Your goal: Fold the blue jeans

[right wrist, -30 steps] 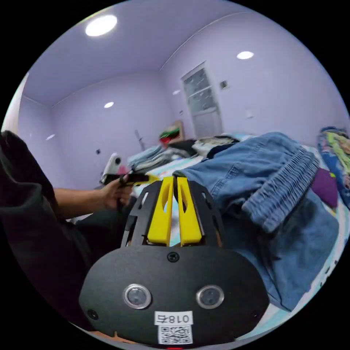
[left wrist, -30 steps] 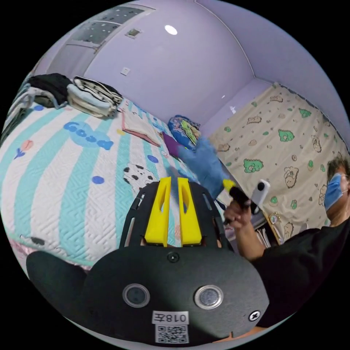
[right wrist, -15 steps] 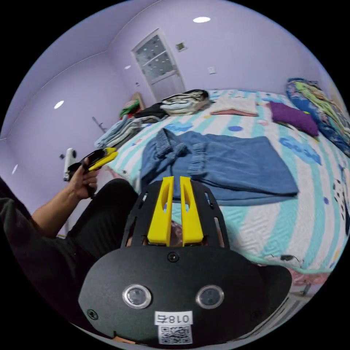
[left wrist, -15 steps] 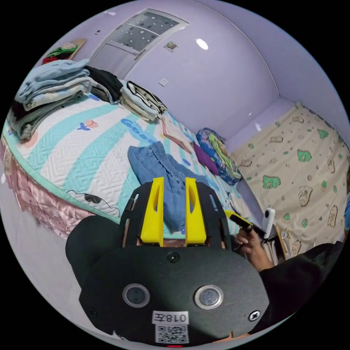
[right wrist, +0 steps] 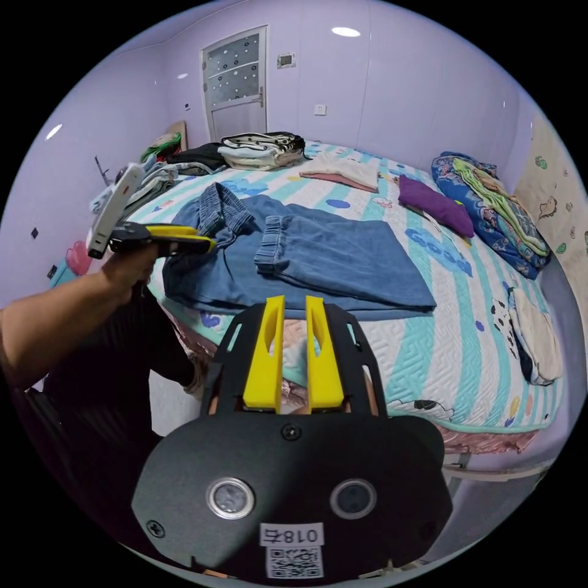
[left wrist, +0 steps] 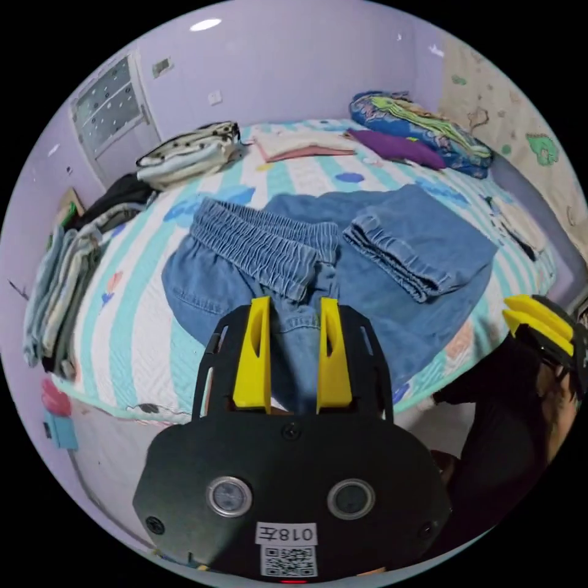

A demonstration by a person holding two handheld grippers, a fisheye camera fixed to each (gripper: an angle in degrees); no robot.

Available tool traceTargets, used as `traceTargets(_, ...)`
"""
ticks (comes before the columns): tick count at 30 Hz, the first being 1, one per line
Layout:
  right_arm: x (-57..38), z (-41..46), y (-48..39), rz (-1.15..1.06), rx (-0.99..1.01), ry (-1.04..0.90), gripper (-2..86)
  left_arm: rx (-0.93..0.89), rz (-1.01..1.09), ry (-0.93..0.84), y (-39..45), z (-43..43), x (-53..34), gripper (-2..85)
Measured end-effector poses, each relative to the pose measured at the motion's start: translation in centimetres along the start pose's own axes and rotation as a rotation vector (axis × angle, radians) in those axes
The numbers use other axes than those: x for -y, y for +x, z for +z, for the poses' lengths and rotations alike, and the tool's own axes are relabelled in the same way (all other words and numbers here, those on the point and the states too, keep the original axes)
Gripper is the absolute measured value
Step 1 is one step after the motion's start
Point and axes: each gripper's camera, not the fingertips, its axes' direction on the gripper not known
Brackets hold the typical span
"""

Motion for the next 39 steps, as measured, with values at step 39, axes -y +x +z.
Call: traceTargets(39,-7.5,-9.5,45.6,1.205,0.278,0.250,3.7,-0.861,-0.947,0.331,-36.5,-1.5,-27.9,1.0)
